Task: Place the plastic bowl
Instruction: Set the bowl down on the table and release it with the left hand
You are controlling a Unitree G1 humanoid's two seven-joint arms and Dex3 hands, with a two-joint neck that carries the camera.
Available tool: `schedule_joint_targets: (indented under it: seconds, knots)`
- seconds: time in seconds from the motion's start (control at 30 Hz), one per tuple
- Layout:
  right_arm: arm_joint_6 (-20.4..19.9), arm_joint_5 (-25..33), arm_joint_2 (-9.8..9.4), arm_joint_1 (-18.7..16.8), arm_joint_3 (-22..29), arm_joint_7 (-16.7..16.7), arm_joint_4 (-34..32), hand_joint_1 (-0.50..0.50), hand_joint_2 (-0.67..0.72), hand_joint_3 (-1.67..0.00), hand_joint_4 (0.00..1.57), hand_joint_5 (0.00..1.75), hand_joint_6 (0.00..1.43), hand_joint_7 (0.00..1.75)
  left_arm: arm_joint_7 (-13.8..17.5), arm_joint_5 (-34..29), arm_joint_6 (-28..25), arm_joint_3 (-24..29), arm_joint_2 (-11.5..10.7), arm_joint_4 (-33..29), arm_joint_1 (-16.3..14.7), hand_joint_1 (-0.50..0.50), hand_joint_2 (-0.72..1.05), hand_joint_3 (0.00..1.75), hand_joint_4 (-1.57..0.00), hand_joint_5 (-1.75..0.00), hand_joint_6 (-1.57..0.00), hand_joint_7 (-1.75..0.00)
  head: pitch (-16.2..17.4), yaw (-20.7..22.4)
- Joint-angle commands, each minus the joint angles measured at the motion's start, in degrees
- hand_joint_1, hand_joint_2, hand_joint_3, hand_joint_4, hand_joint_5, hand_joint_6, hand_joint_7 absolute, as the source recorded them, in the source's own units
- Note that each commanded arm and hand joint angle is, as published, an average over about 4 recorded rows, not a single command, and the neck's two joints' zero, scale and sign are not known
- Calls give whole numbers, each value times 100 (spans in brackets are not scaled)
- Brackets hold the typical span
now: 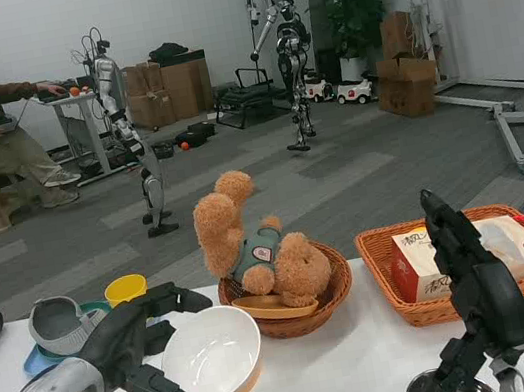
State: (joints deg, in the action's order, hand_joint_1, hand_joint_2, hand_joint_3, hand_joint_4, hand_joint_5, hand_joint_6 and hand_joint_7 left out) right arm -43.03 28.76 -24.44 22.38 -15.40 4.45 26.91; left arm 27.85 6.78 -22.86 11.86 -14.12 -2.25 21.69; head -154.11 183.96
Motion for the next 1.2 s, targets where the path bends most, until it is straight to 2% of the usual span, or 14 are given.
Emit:
schedule_joint_targets:
  seconds: [0.03,0.1,0.37,0.53,0.63,0.8,0.9,1.07,1.2]
  knots:
    - [-76,42,97,-32,-9,-6,-72,-46,72,0,0,0,0,7,150,60,19,71,-3,66,-130,-6,78,0,-135,-175,-73,-168,466,-100]
    - [-80,42,97,-32,-13,-6,-72,-46,72,0,0,0,0,7,150,60,19,71,-3,66,-130,-6,78,0,-135,-175,-73,-168,280,-54]
    - [-82,42,97,-32,-17,-6,-79,-46,72,0,0,0,0,7,155,98,30,60,-3,84,-132,-6,78,0,-135,-175,-73,-168,316,-56]
    - [-78,42,104,-39,-15,-6,-72,-46,72,0,0,0,0,7,152,352,190,-120,19,418,-154,-6,78,0,-135,-175,-73,-168,440,-87]
    - [-82,42,106,-41,-22,-6,-72,-46,72,0,0,0,0,7,148,449,707,-193,146,1020,-156,-3,78,0,-128,-175,-66,-168,525,-102]
    - [-82,42,106,-41,-35,-6,-88,-46,72,0,0,0,0,7,115,671,1788,-320,271,2145,-81,6,78,0,-95,-175,-42,-164,690,-90]
    - [-82,42,106,-41,-48,-6,-90,-46,72,0,0,0,0,7,-127,743,2816,-276,337,3096,55,10,76,0,-77,-175,-35,-161,737,-95]
    - [-82,42,106,-41,-50,-6,-81,-46,72,0,0,0,0,7,-505,733,3702,-237,414,3960,187,10,78,0,-69,-175,-31,-161,793,-122]
    - [-78,42,106,-41,-59,-6,-77,-46,72,0,0,0,0,7,-716,829,3934,-241,458,4408,301,10,80,0,-67,-175,-33,-155,835,-127]
